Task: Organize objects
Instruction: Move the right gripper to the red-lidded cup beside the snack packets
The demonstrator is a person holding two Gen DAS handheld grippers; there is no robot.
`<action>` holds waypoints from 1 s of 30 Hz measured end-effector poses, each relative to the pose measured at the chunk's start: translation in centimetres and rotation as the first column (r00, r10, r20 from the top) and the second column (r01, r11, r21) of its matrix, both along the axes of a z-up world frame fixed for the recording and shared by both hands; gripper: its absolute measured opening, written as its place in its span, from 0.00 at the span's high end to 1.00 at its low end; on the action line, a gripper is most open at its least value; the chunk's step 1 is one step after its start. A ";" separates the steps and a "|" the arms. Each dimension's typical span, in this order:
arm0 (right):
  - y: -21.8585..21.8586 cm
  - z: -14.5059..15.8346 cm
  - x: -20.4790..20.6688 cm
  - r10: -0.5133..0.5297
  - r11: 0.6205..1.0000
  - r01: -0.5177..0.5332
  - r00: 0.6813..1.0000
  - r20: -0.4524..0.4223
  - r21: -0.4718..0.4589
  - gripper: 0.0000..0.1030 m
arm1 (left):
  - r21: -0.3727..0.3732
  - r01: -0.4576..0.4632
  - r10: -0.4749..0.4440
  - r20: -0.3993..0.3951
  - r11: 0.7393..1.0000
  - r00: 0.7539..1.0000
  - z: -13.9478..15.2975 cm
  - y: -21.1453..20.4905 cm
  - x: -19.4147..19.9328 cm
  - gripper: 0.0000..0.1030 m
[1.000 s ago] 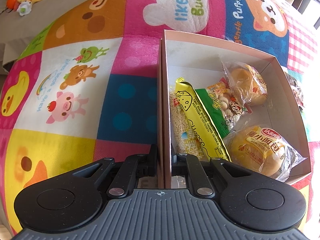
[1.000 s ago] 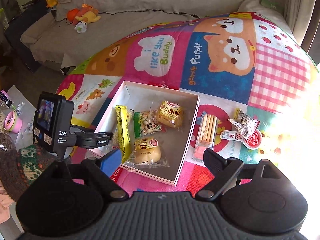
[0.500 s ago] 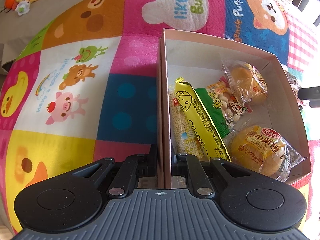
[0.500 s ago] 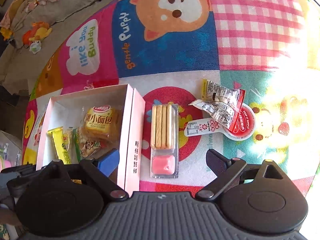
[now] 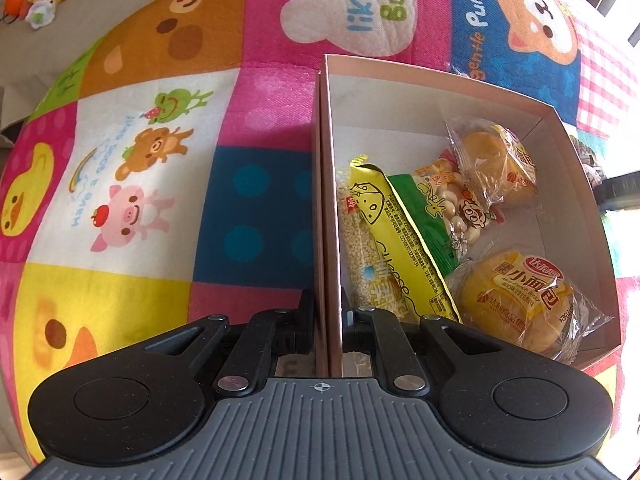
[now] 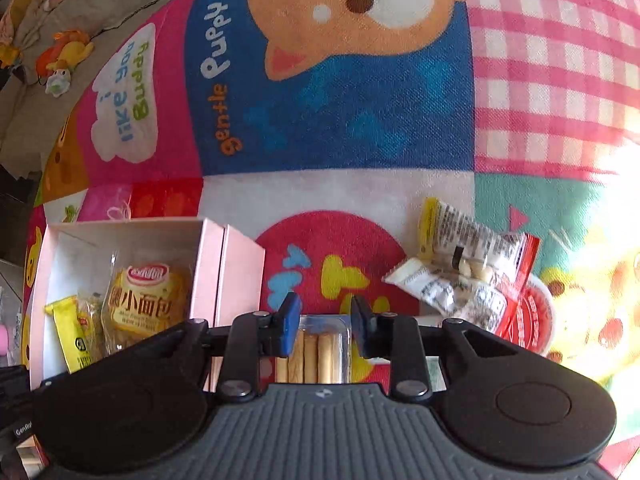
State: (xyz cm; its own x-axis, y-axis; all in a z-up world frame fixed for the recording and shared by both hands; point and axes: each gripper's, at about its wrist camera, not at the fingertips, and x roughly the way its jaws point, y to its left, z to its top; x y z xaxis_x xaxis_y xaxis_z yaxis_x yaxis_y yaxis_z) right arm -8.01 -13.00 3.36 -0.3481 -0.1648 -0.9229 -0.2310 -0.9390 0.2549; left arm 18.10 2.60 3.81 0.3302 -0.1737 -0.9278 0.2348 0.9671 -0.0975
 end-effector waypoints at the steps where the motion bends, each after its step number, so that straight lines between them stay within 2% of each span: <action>1: -0.1 -0.2 1.4 -0.002 1.000 0.002 1.000 0.020 -0.011 0.74 | -0.002 -0.005 0.005 0.000 1.000 1.000 0.0 0.0 0.0 0.89; 3: -0.5 -0.3 4.1 0.008 1.000 -0.008 0.999 0.045 0.000 0.73 | -0.008 -0.015 0.015 0.001 1.000 1.000 0.0 0.1 -0.1 0.89; 6: -1.5 0.1 7.2 0.084 0.995 -0.088 0.993 0.086 0.052 0.73 | -0.007 -0.019 0.019 0.005 1.000 1.000 0.0 0.1 -0.2 0.89; 8: -1.5 1.2 8.3 0.116 0.988 -0.121 0.992 0.058 0.100 0.69 | -0.004 -0.014 0.014 0.011 1.000 1.000 -0.1 0.1 -0.3 0.89; 9: -1.1 2.1 8.5 0.117 0.984 -0.119 0.993 0.025 0.135 0.54 | -0.004 -0.013 0.013 0.012 1.000 1.000 -0.1 0.1 -0.3 0.89; 10: -0.6 3.0 8.1 0.099 0.980 -0.095 0.995 -0.014 0.176 0.35 | -0.002 -0.013 0.013 0.013 1.000 1.000 -0.1 0.0 -0.3 0.89; 12: 0.8 3.9 7.0 0.053 0.973 -0.033 0.995 -0.079 0.228 0.22 | 0.000 -0.015 0.015 0.013 1.000 1.000 0.0 0.0 -0.3 0.89; 13: 1.9 4.0 5.8 0.022 0.971 0.004 0.994 -0.103 0.238 0.21 | 0.003 -0.015 0.015 0.015 1.000 1.000 0.0 -0.1 -0.3 0.89; 16: 4.5 2.9 2.3 -0.058 0.971 0.085 0.991 -0.124 0.223 0.20 | 0.014 -0.008 0.008 0.023 1.000 1.000 0.0 -0.3 -0.4 0.89; 20: 6.8 0.3 -1.3 -0.172 0.969 0.183 0.982 -0.075 0.168 0.20 | 0.025 -0.001 0.000 0.027 1.000 1.000 0.0 -0.5 -0.4 0.89; 21: 6.9 -0.1 -1.7 -0.182 0.969 0.189 0.982 -0.060 0.158 0.25 | 0.026 0.000 -0.001 0.027 1.000 1.000 0.0 -0.5 -0.4 0.89; 22: 6.7 -0.4 -1.8 -0.176 0.970 0.182 0.983 -0.051 0.162 0.40 | 0.026 -0.001 0.000 0.028 1.000 1.000 0.0 -0.5 -0.4 0.89; 23: 6.2 -0.5 -1.8 -0.147 0.977 0.151 0.988 -0.039 0.153 0.43 | 0.025 -0.002 0.001 0.029 1.000 1.000 0.0 -0.5 -0.4 0.89; 26: 4.5 0.0 -0.3 -0.058 0.988 0.063 0.998 -0.038 0.140 0.46 | 0.020 -0.010 0.010 0.030 1.000 1.000 0.0 -0.4 -0.4 0.89; 30: 2.2 0.7 4.0 0.066 0.985 -0.062 0.998 -0.022 0.161 0.48 | 0.016 -0.011 0.011 0.032 1.000 0.999 0.0 -0.3 -0.5 0.89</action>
